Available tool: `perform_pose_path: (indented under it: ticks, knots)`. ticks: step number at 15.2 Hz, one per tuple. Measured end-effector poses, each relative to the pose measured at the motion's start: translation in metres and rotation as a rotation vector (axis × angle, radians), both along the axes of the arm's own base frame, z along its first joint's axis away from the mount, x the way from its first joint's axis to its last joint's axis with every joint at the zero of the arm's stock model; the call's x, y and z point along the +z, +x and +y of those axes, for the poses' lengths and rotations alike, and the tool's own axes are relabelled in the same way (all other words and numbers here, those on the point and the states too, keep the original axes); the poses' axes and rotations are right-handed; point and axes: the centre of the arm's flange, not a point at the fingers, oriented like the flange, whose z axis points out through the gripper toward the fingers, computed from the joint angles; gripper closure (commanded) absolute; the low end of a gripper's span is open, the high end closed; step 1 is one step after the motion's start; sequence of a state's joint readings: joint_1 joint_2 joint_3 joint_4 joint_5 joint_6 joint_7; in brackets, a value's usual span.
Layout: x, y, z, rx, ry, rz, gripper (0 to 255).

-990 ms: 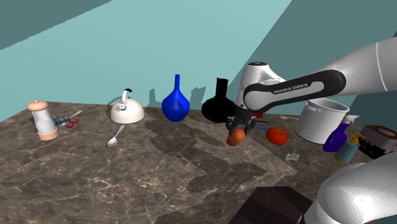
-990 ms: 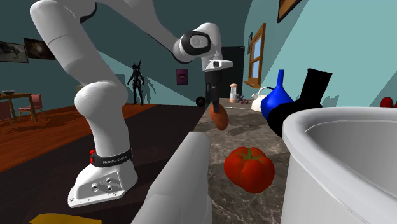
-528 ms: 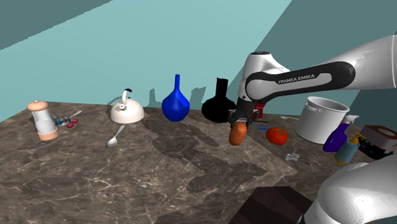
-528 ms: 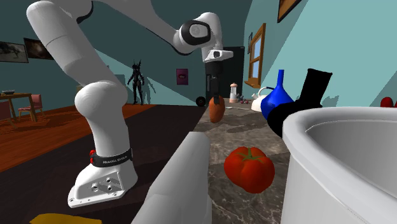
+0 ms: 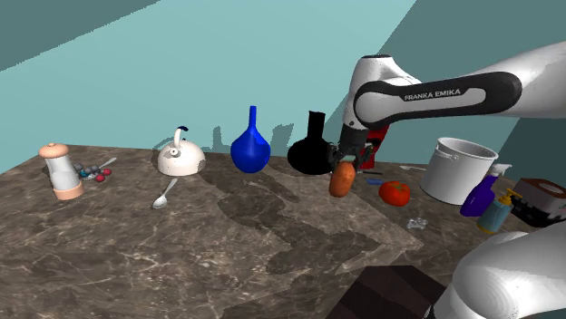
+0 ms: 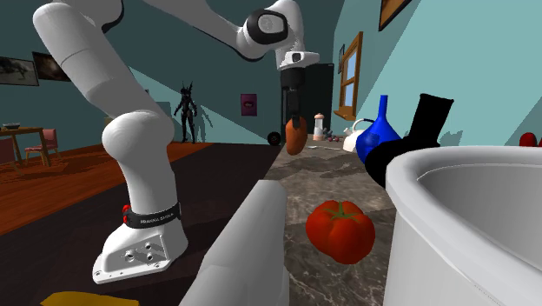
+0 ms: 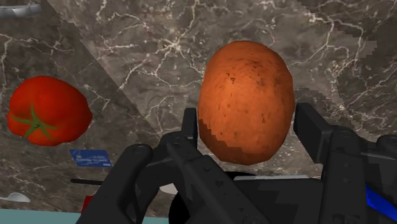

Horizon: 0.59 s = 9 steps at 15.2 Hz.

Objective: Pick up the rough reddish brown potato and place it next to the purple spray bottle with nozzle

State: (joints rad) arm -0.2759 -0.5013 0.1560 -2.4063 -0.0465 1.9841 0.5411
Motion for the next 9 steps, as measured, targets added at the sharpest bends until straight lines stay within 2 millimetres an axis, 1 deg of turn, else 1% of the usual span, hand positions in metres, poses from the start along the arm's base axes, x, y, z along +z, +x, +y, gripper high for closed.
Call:
perform_pose_path:
  ticks: [9]
  knots:
    - [0.047,0.0,0.0,0.0,0.0,0.0,255]
